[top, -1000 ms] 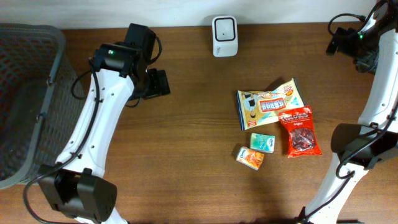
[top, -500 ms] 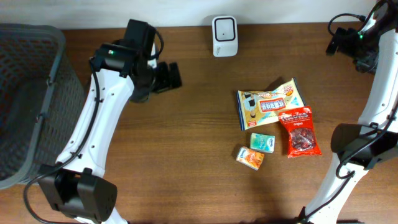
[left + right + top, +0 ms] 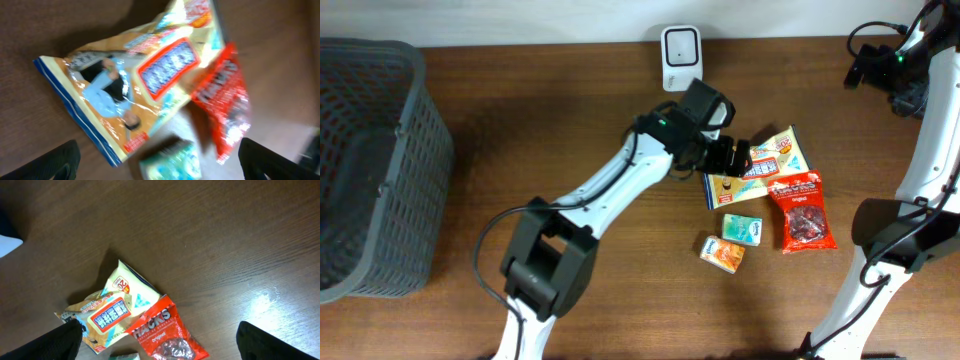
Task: Scan the item barcode
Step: 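Reach left gripper to the yellow wipes packet and grasp its edge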
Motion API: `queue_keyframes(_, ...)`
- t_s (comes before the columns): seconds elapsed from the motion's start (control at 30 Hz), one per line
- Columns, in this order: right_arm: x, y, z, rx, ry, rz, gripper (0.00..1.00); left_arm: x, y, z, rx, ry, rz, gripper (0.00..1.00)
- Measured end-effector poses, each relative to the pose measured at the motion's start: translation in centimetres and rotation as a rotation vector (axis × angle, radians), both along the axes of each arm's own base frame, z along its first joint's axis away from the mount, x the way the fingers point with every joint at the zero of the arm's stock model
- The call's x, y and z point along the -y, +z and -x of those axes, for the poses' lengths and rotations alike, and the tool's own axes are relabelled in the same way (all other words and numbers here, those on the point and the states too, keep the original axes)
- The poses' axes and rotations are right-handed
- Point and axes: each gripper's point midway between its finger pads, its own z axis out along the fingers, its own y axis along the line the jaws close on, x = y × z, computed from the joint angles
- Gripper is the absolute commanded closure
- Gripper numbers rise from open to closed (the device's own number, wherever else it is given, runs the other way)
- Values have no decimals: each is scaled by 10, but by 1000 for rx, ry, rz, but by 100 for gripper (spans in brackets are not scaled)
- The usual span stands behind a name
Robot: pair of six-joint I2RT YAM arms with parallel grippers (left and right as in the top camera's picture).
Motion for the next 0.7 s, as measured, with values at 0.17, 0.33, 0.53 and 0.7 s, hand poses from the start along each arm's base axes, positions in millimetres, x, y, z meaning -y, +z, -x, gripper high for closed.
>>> queue_keyframes(0.17,0,0,0,0,0,0,1,7,-48,-12,20,30,-70,1)
queue_keyframes(0.33,0,0,0,0,0,0,2,3,-83,-31,34,135,-112,6)
queue_keyframes(0.53,0,0,0,0,0,0,1,7,-94,-41,41,191,-98,83)
queue_keyframes(0.7,0,0,0,0,0,0,1,9,-95,-41,37,191,-92,100)
